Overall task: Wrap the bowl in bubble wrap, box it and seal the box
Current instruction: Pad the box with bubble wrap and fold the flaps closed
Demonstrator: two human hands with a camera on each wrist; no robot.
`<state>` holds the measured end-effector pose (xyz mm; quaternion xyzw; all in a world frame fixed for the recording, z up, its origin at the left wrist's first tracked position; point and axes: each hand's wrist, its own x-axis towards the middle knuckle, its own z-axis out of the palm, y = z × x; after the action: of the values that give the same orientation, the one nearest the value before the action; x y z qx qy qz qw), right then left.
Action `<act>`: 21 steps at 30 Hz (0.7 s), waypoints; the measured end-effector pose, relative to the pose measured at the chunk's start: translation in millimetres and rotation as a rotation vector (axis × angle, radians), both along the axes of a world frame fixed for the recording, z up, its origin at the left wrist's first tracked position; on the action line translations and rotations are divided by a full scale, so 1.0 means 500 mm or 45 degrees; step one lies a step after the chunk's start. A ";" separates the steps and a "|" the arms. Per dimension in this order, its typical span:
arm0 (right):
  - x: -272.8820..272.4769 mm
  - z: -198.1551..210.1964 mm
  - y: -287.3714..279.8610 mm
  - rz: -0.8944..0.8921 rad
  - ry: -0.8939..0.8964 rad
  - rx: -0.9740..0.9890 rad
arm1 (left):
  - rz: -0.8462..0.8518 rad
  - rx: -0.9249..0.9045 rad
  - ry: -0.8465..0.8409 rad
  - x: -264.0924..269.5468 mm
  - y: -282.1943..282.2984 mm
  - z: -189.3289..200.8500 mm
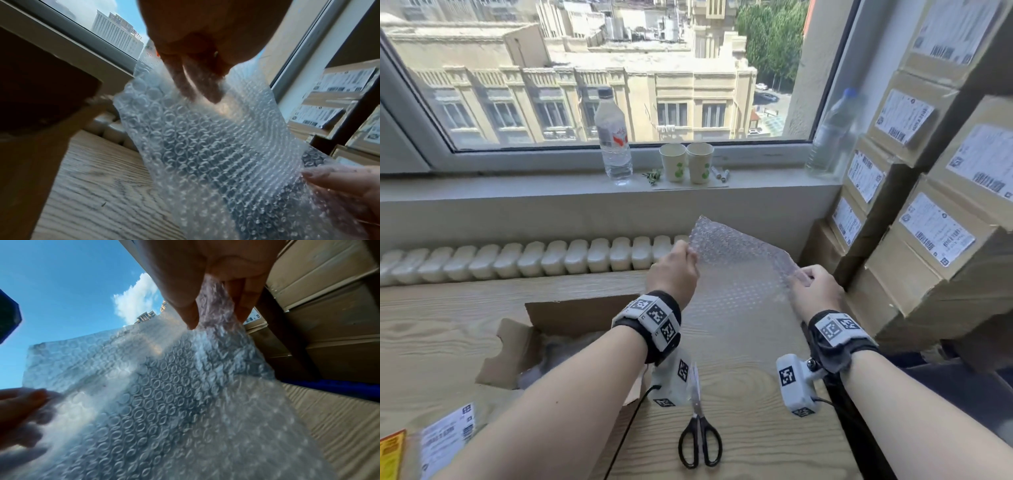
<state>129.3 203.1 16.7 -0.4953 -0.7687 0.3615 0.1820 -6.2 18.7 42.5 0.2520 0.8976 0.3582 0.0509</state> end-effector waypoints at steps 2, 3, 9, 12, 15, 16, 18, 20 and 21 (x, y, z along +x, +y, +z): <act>-0.002 0.027 -0.024 0.014 0.085 -0.003 | 0.056 0.112 -0.011 0.001 -0.032 0.018; -0.007 0.037 -0.036 0.023 0.122 -0.023 | 0.089 0.198 -0.033 0.000 -0.048 0.027; -0.040 0.063 -0.119 0.221 0.281 -0.272 | 0.291 0.507 -0.179 -0.017 -0.164 0.078; -0.058 0.074 -0.169 0.277 0.236 -0.129 | 0.343 0.503 -0.134 -0.035 -0.228 0.078; -0.078 0.090 -0.226 0.295 0.274 -0.115 | 0.401 0.491 -0.118 -0.053 -0.291 0.067; -0.087 0.094 -0.245 0.311 0.279 -0.112 | 0.421 0.468 -0.112 -0.057 -0.314 0.064; -0.099 0.102 -0.283 0.363 0.234 -0.078 | 0.448 0.383 -0.085 -0.064 -0.360 0.053; -0.106 0.101 -0.319 0.407 0.193 -0.068 | 0.476 0.247 -0.068 -0.068 -0.406 0.038; -0.107 0.097 -0.338 0.426 0.181 -0.078 | 0.487 0.184 -0.076 -0.069 -0.427 0.029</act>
<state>75.9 34.0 65.4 -0.3389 -0.8142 0.4440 0.1581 -40.6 -195.0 57.0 0.0692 0.8992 0.4320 -0.0096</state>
